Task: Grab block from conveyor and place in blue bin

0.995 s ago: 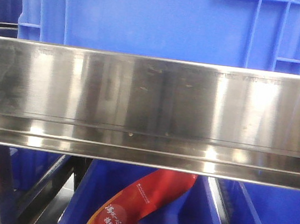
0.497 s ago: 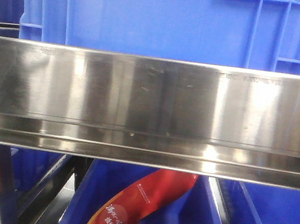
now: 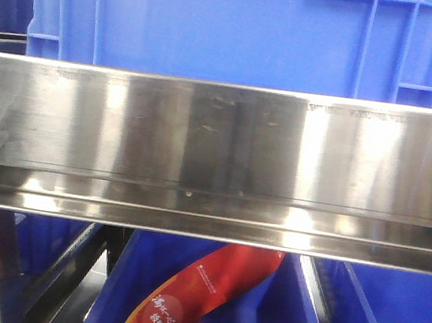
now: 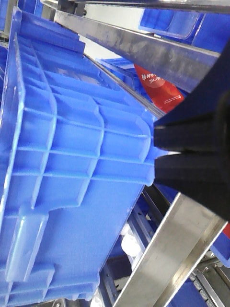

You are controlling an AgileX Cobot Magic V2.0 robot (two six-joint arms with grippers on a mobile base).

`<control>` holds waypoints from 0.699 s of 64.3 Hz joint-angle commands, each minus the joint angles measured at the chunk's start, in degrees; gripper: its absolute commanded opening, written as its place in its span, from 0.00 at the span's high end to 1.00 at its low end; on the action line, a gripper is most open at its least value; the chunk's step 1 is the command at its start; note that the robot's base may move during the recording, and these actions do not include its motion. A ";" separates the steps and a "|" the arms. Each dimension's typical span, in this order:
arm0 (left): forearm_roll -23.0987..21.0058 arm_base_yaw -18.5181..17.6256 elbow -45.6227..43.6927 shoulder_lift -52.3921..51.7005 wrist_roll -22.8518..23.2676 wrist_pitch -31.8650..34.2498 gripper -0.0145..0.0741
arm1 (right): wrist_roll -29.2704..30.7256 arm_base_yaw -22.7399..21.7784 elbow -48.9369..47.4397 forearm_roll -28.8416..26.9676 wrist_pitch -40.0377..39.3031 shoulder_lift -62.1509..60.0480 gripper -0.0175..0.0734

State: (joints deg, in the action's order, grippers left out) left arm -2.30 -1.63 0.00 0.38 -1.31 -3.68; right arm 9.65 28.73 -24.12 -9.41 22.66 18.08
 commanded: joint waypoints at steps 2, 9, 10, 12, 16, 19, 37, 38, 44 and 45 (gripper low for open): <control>0.09 0.06 0.00 -0.38 0.45 0.93 0.96 | 0.12 0.08 0.15 0.14 -1.69 -0.19 0.99; 0.09 0.06 0.00 -0.38 0.45 1.59 0.96 | 0.12 0.08 0.15 0.14 -1.69 -0.19 0.99; 0.09 0.06 0.00 -0.38 0.45 1.69 0.96 | 0.12 0.08 0.15 0.14 -1.69 -0.19 0.99; 0.09 0.06 0.00 -0.38 0.45 1.69 0.96 | 0.12 0.08 0.15 0.14 -1.69 -0.19 0.99; 0.09 0.06 0.00 -0.38 0.45 1.69 0.96 | 0.12 0.08 0.15 0.14 -1.69 -0.19 0.99; 0.09 0.06 0.00 -0.38 0.45 1.69 0.96 | 0.12 0.08 0.15 0.14 -1.69 -0.19 0.99; 0.09 0.06 0.00 -0.38 0.45 1.69 0.96 | 0.12 0.08 0.15 0.14 -1.69 -0.19 0.99; 0.09 0.06 0.00 -0.38 0.45 1.69 0.96 | 0.12 0.08 0.15 0.14 -1.69 -0.19 0.99; 0.09 0.06 0.00 -0.38 0.45 1.69 0.96 | 0.12 0.08 0.15 0.14 -1.69 -0.19 0.99; 0.09 0.06 0.00 -0.38 0.45 1.69 0.96 | 0.12 0.08 0.15 0.14 -1.69 -0.19 0.99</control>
State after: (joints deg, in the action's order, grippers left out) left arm -2.30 -1.63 0.12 0.33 -1.31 -3.43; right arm 9.65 28.73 -24.12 -9.41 22.66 18.08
